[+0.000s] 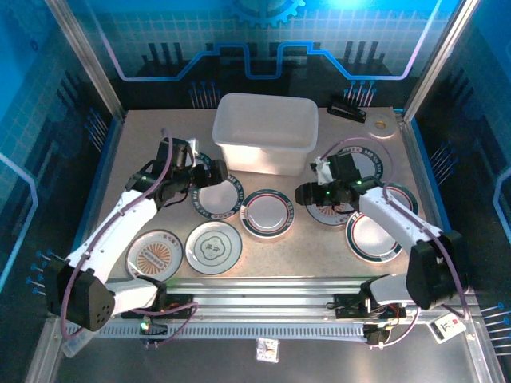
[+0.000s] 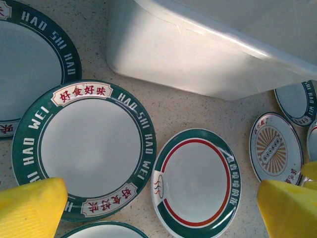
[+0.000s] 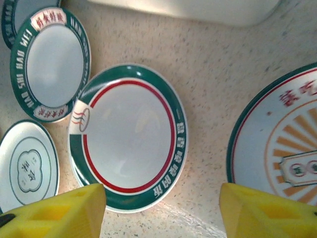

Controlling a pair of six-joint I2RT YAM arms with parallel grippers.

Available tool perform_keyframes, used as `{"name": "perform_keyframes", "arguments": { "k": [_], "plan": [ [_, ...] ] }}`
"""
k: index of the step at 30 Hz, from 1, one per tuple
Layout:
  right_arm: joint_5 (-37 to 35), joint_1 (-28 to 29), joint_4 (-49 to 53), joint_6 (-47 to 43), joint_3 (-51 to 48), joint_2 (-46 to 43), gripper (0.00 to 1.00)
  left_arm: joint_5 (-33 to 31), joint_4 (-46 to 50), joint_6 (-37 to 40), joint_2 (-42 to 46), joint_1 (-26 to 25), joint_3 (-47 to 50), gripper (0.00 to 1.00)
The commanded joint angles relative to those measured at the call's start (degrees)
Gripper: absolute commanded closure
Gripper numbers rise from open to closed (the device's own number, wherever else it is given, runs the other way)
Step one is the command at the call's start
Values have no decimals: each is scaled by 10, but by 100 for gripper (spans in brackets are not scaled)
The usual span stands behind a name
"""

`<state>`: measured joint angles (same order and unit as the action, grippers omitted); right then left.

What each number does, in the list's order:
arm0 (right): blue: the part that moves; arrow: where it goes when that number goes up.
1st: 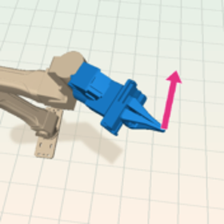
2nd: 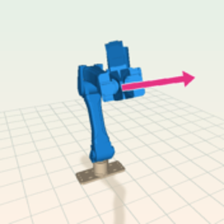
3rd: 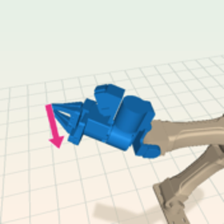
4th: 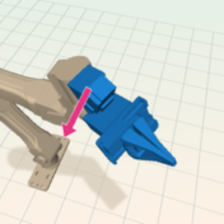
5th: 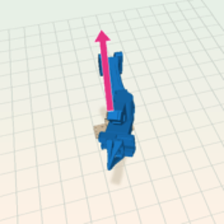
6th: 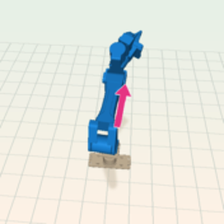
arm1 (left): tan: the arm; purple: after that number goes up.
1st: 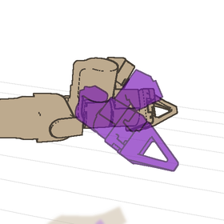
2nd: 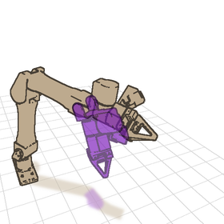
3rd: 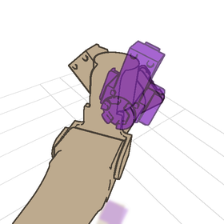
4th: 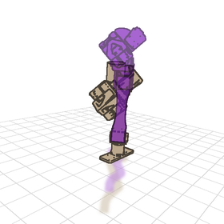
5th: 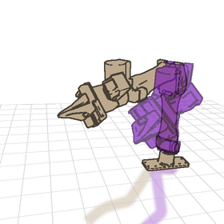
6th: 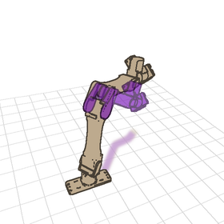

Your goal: Place the plates into the plastic bin on the countertop

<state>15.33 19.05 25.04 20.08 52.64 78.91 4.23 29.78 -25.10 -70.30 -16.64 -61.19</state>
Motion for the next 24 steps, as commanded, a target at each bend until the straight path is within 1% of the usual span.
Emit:
{"name": "perform_keyframes", "arguments": {
  "k": [1, 6, 14, 19, 24],
  "plan": [
    [22, 9, -38, 13, -6, 37, 41, 11, 15, 11, 20, 5, 14, 1],
    [39, 17, -52, 26, -5, 77, 44, 5, 17, 11, 33, 5, 29, 1],
    [22, 29, -52, 51, -11, 119, 48, 22, 11, -1, 34, 5, 44, 1],
    [22, 42, -53, 55, -7, 141, 50, 21, 8, -4, 37, 5, 52, 1],
    [2, 43, -46, 64, -2, 158, 52, 21, 7, -3, 37, 5, 58, 1]
  ]
}}
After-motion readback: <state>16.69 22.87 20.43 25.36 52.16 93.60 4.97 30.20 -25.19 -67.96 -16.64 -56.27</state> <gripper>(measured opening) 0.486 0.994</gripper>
